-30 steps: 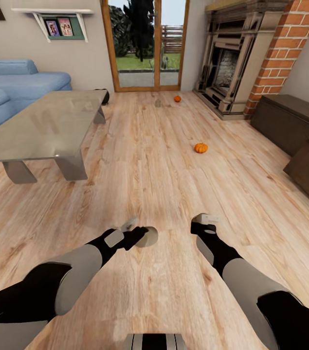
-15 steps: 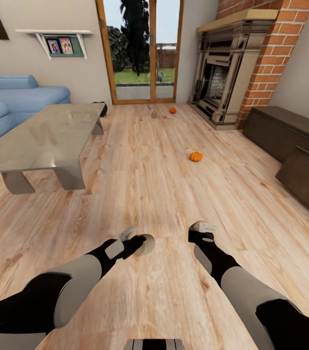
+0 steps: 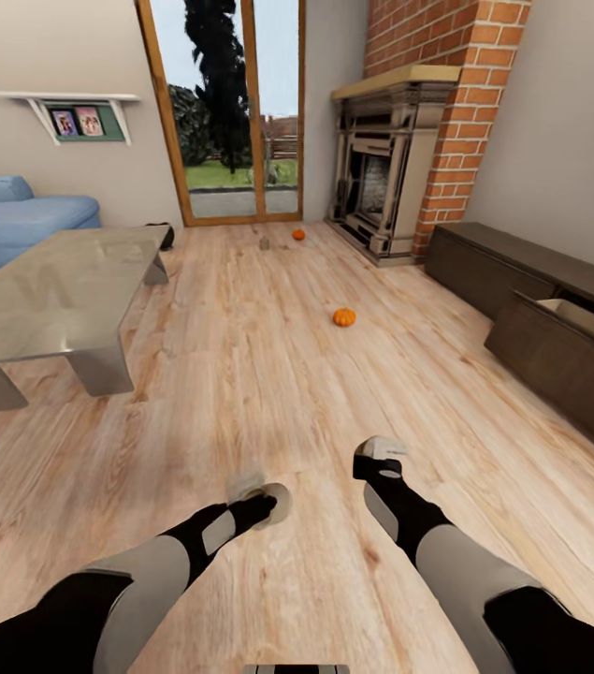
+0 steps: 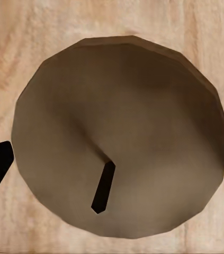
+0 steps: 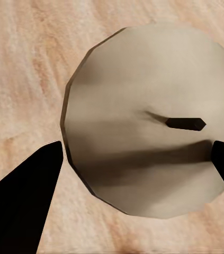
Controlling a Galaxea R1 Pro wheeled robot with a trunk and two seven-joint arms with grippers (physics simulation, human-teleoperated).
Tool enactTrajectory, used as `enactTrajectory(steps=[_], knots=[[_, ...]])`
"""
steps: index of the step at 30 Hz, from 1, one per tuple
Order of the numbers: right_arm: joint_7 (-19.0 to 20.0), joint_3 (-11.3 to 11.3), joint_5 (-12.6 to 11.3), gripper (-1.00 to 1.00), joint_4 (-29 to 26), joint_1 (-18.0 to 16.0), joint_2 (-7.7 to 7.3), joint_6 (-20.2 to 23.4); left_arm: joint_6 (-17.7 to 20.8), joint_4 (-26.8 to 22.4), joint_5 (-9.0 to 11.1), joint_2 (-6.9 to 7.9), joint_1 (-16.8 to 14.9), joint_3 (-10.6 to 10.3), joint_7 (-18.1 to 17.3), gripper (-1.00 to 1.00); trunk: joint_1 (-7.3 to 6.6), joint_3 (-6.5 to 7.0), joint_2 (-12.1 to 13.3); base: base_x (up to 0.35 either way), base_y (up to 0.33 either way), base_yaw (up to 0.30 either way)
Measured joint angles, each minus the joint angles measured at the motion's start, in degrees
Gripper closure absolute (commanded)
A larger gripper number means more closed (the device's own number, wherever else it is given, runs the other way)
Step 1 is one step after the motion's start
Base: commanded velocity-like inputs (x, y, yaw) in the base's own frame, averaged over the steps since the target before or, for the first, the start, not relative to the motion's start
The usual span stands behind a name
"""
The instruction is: Place each of the two pumpkins and all three candles from the living room inside a cabinet in the living room (use any cabinet), then make sure every cabinet is closed, and position the cauldron so it is next to a table in the living room.
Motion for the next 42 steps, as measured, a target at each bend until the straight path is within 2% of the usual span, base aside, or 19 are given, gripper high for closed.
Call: enactTrajectory(steps=[4, 6, 11, 19, 23, 26, 28, 29, 31, 36, 42], knots=[[-0.02, -0.06, 0.26, 1.00, 0.96, 0.29, 0.27, -0.58, -1.08, -0.09, -1.13, 0.01, 0.78, 0.22, -0.27, 1.00, -0.11, 0.90, 0.05, 0.000, 0.000, -0.140], [-0.10, -0.16, 0.45, 1.00, 1.74, 0.48, 0.26, -2.78, -2.65, -0.13, -1.42, 0.07, 0.93, 0.29, -0.31, 1.00, -0.16, 1.35, 0.08, 0.000, 0.000, -0.036], [-0.20, -0.06, 0.74, 1.00, 4.13, 0.61, 0.32, -6.05, -3.39, -0.11, -1.45, 0.14, 1.02, 0.22, -0.26, 1.00, -0.29, 2.46, 0.14, 0.000, 0.000, -0.010], [-0.12, 0.01, 0.54, 1.00, 5.41, 0.96, 0.52, -6.87, -3.50, -0.12, -1.44, 0.17, 1.07, 0.22, -0.25, 1.00, -0.50, 4.23, 0.25, 0.000, 0.000, 0.000], [-0.03, -0.03, 0.16, 1.00, 7.58, 1.17, 1.77, -7.72, -3.57, -0.12, -1.44, 0.17, 1.10, 0.22, -0.17, 1.00, -0.60, 5.11, 0.31, 0.000, 0.000, 0.000], [-0.16, -0.11, 0.27, 1.00, 9.57, 1.83, 2.15, -8.90, -3.57, -0.12, -1.44, 0.17, 1.11, 0.22, -0.16, 1.00, -0.67, 5.78, 0.35, 0.000, 0.000, 0.000], [-0.14, 0.31, 0.69, 1.00, 12.13, 2.94, 2.20, -9.57, -3.55, -0.12, -1.44, 0.10, 1.14, 0.22, -0.16, 1.00, -0.73, 6.22, 0.37, 0.000, 0.000, 0.000], [-0.22, -0.86, 0.06, 1.00, 13.90, 3.28, 2.19, -10.10, -3.56, -0.12, -1.44, 0.07, 1.14, 0.22, -0.16, 1.00, -0.75, 6.44, 0.39, 0.000, 0.000, 0.000], [-0.20, 0.10, 0.72, 1.00, 14.01, 3.48, 2.19, -11.19, -3.57, -0.12, -1.44, 0.03, 1.16, 0.22, -0.16, 1.00, -0.81, 6.89, 0.41, 0.000, 0.000, 0.000], [-0.22, -0.21, 0.67, 1.00, 15.50, 3.76, 2.16, -15.40, -3.51, -0.12, -1.44, 0.00, 1.17, 0.22, -0.23, 1.00, -0.93, 8.00, 0.48, 0.000, 0.000, 0.000], [-0.12, -0.63, 0.18, 1.00, 18.89, 3.83, 1.68, -16.54, -3.37, -0.11, -1.44, -0.01, 1.17, 0.22, -0.21, 1.00, -1.09, 9.33, 0.56, 0.000, 0.000, 0.000]])
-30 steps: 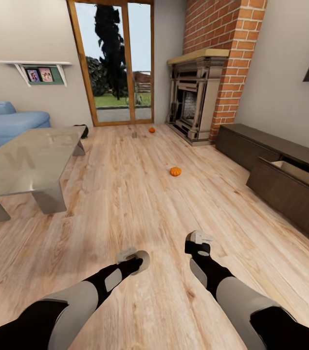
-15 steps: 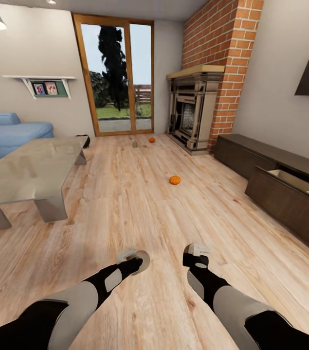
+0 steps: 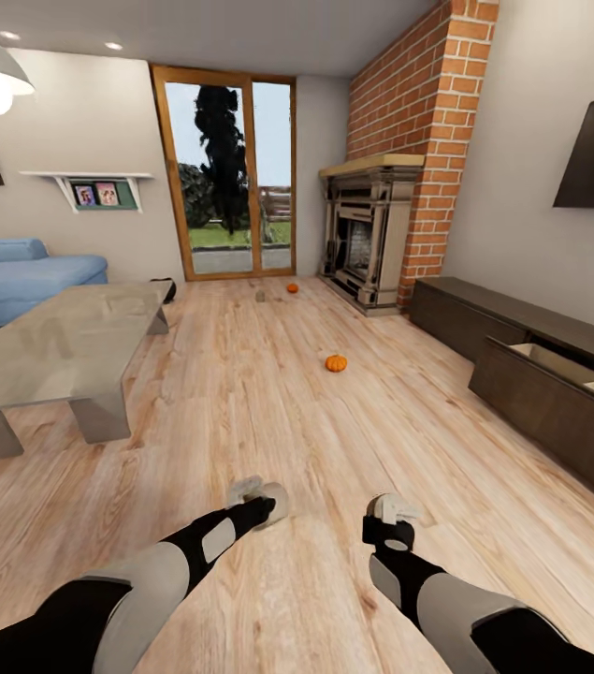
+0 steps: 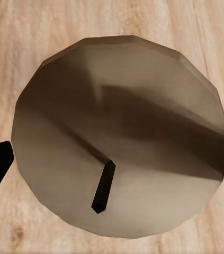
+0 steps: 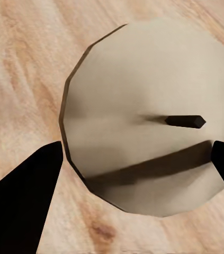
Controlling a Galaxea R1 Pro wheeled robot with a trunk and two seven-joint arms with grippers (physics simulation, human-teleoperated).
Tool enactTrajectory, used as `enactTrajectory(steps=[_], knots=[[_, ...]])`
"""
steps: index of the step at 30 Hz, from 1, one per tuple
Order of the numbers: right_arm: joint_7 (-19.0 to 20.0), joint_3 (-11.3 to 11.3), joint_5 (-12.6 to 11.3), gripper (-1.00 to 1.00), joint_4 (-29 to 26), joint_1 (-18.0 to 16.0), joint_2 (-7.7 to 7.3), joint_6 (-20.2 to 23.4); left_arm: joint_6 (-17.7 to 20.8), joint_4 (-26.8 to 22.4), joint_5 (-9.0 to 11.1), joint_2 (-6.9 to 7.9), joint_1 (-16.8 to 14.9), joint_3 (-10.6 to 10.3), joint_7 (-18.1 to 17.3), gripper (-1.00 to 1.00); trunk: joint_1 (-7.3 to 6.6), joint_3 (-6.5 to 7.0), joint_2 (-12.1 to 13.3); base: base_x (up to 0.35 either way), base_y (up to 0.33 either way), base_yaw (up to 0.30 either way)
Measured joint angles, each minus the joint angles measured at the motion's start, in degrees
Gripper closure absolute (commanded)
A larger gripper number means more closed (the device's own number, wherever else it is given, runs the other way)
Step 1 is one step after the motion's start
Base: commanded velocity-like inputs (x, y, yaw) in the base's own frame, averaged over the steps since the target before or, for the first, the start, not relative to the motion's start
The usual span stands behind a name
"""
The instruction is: Place each of the two pumpkins and all three candles from the living room inside a cabinet in the living room (use any cabinet), then make sure every cabinet is closed, and position the cauldron so it is next to a table in the living room.
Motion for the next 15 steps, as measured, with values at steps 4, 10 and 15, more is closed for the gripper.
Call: enactTrajectory(steps=[4, 10, 15], knots=[[-0.08, 0.06, 0.04, 1.00, 1.58, 0.70, -0.28, -0.89, 0.08, 0.00, 0.00, 0.07, 0.00, 0.00, 0.28, 1.00, -0.10, 0.89, 0.05, 0.000, 0.000, 0.000], [-0.29, 0.12, 0.05, 1.00, 2.62, 2.04, -1.46, -4.69, -0.15, 0.07, 0.03, 0.27, 2.65, -0.13, 0.59, 1.00, -0.26, 2.21, 0.14, 0.000, 0.000, 0.000], [-0.27, 0.30, 0.19, 1.00, 3.34, 4.48, -3.09, -5.17, -0.79, 0.01, 0.16, 3.01, 6.55, -0.01, 0.61, 1.00, -0.39, 3.33, 0.20, 0.000, 0.000, 0.000]])
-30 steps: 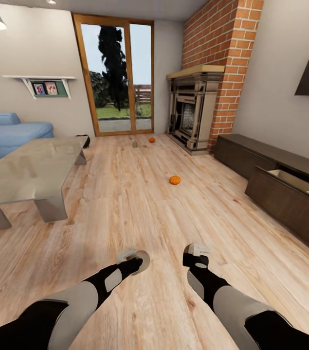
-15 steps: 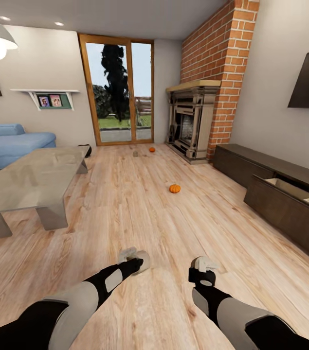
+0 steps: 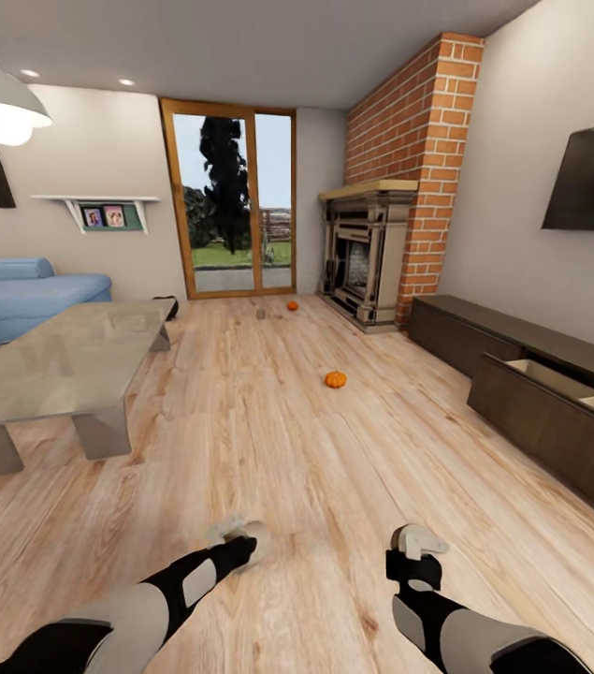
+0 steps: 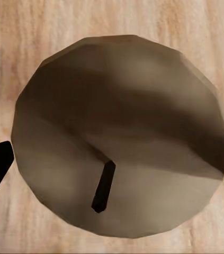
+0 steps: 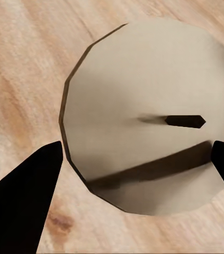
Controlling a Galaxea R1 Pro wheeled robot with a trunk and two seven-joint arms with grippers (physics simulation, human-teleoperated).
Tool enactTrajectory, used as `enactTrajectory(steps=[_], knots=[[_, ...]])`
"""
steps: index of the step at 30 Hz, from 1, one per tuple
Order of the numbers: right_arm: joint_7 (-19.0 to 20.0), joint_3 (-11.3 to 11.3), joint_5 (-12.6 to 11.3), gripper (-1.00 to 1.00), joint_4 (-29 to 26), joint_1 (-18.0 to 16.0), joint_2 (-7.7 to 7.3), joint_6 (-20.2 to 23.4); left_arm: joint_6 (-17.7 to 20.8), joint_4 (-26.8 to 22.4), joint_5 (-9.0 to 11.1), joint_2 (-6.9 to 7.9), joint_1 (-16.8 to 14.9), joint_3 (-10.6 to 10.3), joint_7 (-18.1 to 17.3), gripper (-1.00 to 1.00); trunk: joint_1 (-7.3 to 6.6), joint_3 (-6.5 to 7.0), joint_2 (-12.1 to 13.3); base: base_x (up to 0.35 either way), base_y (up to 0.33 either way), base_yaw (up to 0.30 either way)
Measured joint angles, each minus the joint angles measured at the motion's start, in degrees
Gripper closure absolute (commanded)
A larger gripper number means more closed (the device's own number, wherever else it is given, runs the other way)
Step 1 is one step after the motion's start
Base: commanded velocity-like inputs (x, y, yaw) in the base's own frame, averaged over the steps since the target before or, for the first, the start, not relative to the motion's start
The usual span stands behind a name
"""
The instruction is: Place each of the two pumpkins and all three candles from the living room inside a cabinet in the living room (use any cabinet), then make sure every cabinet is closed, and position the cauldron so it is next to a table in the living room.
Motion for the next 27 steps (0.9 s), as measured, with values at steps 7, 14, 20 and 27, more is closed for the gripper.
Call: enactTrajectory(steps=[7, 14, 20, 27], knots=[[0.09, 0.12, 0.04, 1.00, 0.12, 0.40, -0.22, 0.06, -1.29, -0.07, 0.06, 2.88, 3.62, 0.01, -0.06, 1.00, -1.14, 1.35, 2.01, 0.000, 0.000, 0.000], [0.18, 0.21, 0.06, 1.00, 0.19, 0.83, 0.18, 0.10, -1.40, -0.08, -0.05, 3.14, 3.83, 0.01, -0.07, 1.00, -2.67, 2.61, 4.81, 0.000, 0.000, 0.000], [0.24, 0.25, 0.06, 1.00, 0.21, 1.11, 0.29, 0.08, -1.40, -0.09, -0.12, 3.07, 3.83, 0.00, -0.07, 1.00, -3.99, 3.69, 7.22, 0.000, 0.000, 0.000], [0.25, 0.23, 0.07, 1.00, 0.11, 1.13, 0.11, 0.03, -1.41, -0.08, -0.06, 3.20, 3.83, 0.04, -0.07, 1.00, -5.53, 5.00, 10.03, 0.000, 0.000, -0.105]])
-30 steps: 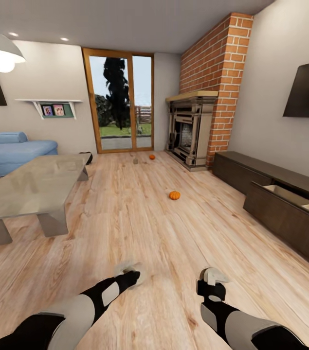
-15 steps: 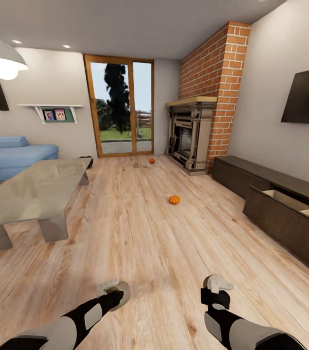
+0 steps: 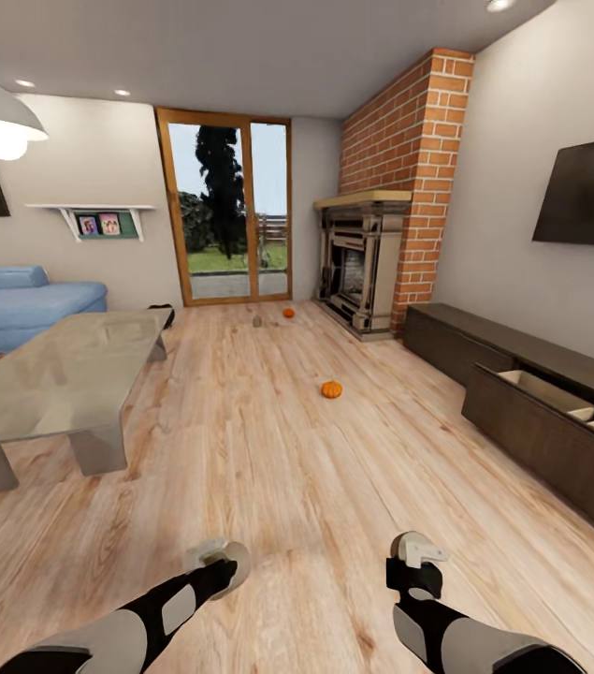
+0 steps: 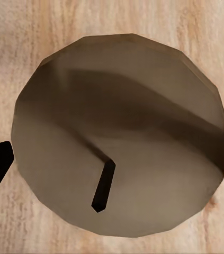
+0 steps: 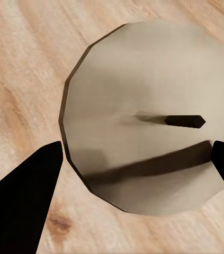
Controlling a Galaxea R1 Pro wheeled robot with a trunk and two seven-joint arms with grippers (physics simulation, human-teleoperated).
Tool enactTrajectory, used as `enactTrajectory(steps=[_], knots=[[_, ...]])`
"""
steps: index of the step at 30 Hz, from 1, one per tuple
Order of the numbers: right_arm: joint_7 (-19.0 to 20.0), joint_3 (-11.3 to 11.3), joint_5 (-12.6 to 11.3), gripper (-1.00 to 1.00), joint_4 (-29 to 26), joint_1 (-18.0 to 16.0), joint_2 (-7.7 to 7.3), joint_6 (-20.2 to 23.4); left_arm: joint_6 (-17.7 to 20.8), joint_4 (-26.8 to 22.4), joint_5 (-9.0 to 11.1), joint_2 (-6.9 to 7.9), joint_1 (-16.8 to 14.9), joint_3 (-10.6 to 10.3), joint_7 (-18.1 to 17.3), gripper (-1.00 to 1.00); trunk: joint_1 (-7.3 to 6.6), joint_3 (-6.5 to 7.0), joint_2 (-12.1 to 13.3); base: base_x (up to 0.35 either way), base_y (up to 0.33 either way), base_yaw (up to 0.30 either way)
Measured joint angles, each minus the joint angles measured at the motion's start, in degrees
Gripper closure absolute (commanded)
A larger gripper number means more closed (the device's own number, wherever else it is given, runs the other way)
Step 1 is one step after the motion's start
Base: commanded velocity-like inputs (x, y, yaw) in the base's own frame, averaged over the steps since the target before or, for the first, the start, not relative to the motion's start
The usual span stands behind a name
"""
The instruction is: Place each of the two pumpkins and all three candles from the living room inside a cabinet in the living room (use any cabinet), then make sure every cabinet is closed, and position the cauldron so it is next to a table in the living room.
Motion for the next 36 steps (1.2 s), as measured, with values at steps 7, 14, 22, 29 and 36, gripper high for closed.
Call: enactTrajectory(steps=[7, 14, 22, 29, 36], knots=[[0.00, -0.13, -0.08, 1.00, 0.04, 0.00, -0.04, 0.01, 0.00, 0.00, -0.08, -0.10, 0.00, -0.05, 0.00, 1.00, -1.54, 1.51, 2.81, 0.000, 0.000, -0.225], [0.00, -0.13, -0.07, 1.00, 0.06, 0.01, 0.02, 0.04, 0.00, 0.01, -0.14, -0.41, 0.01, -0.06, -0.04, 1.00, -3.07, 3.06, 5.62, 0.000, 0.000, -0.232], [-0.01, -0.17, -0.16, 1.00, 0.11, 0.01, 0.09, 0.04, 0.07, 0.02, -0.18, -0.49, 0.01, -0.06, -0.07, 1.00, -4.83, 4.83, 8.83, 0.000, 0.000, -0.230], [0.05, -0.19, -0.17, 1.00, 0.12, 0.05, 0.17, 0.19, 0.08, 0.02, -0.18, -0.50, 0.01, -0.07, -0.07, 1.00, -6.37, 6.38, 11.63, 0.000, 0.000, -0.210], [0.25, 0.06, -0.07, 1.00, 0.16, 0.06, 0.53, 0.41, 0.09, 0.00, -0.15, -0.74, 0.02, -0.06, -0.10, 1.00, -7.91, 7.84, 14.44, 0.000, 0.000, -0.096]])
